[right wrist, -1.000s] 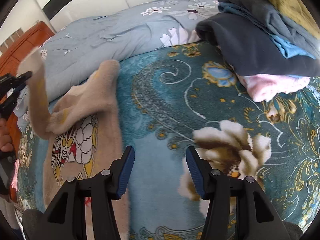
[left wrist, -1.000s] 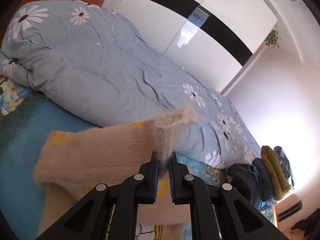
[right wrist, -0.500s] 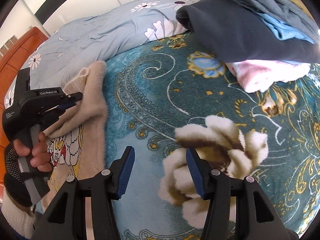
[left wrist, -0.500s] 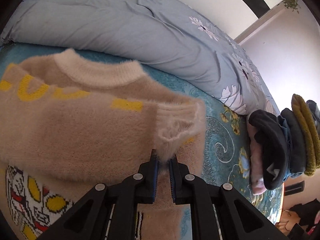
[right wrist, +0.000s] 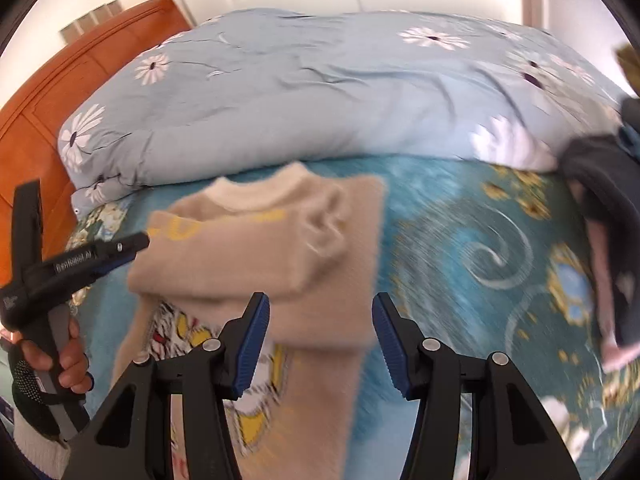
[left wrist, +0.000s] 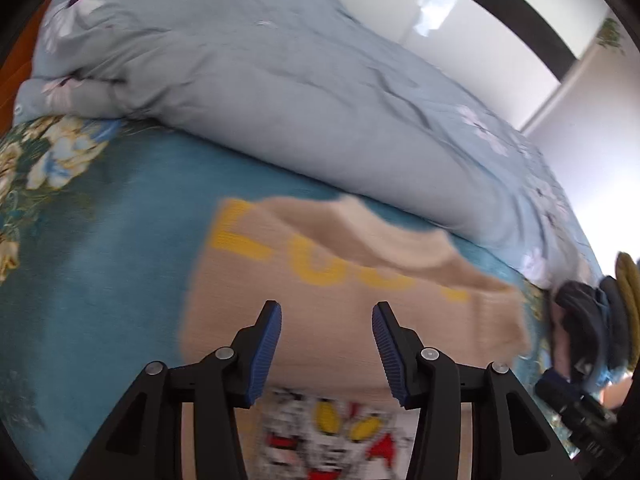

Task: Fold clothes

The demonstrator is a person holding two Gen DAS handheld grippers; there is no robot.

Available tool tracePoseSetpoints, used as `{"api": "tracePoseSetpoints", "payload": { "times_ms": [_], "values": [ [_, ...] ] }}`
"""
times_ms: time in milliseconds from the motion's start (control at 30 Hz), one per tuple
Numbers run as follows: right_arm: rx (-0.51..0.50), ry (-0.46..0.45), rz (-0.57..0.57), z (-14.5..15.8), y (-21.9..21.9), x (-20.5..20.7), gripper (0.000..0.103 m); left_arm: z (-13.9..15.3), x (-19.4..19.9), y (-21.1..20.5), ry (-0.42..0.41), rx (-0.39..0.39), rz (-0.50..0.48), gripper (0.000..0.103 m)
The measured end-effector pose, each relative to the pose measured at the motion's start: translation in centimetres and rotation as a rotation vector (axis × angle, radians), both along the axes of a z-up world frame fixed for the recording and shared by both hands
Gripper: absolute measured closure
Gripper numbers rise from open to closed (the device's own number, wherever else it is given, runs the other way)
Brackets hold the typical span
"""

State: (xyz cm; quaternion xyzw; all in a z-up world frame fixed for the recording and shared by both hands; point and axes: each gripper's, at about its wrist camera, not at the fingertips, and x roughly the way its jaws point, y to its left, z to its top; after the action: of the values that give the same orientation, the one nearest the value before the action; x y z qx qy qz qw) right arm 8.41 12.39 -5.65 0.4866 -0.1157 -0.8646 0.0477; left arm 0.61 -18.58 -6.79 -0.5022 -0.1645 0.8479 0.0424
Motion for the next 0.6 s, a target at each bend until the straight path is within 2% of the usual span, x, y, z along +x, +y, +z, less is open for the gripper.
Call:
{"api": "tracePoseSetpoints", "payload": {
  "times_ms": [100,200,300,367,400,433,467,500,600],
  "values": [
    [-0.004,-0.038,-0.035,-1.1,-0.5,-2.6,0.048,-1.7,-0.3,-2.9,-0.048,-0.025,0.041,0.051],
    [-0.097,-0.106,-0.130,-2.9,0.4,-4.2,0.048,-3.9,-0.4,-4.4,-0.091,-0.032,0.034,0.049],
    [-0.152,-0.107,-0.213,-3.6,1.2,-4.7,0.048,-5.0,-0.2,-4.9,-0.083,0.008,0.038,0.042],
    [-0.170,-0.096,-0.238,-3.3,1.1,-4.9,0.050,-5.4,0.2,-5.2,-0.069,0.029,0.048,0.041],
    [-0.167,-0.090,-0.240,-3.0,0.8,-5.0,0.053,-5.5,0.4,-5.3,-0.061,0.038,0.050,0.041],
    [-0.165,-0.084,-0.242,-2.7,0.5,-5.1,0.064,-5.6,0.5,-5.3,-0.053,0.045,0.048,0.041],
    [-0.161,-0.085,-0.241,-2.6,0.2,-5.2,0.080,-5.7,0.6,-5.3,-0.047,0.048,0.042,0.041],
    [-0.156,-0.093,-0.238,-2.5,-0.2,-5.3,0.089,-5.7,0.7,-5.4,-0.040,0.051,0.035,0.041],
    [-0.173,-0.066,-0.226,-1.3,-0.5,-4.7,0.093,-5.6,0.8,-6.1,-0.033,0.087,0.040,0.041]
  ]
}}
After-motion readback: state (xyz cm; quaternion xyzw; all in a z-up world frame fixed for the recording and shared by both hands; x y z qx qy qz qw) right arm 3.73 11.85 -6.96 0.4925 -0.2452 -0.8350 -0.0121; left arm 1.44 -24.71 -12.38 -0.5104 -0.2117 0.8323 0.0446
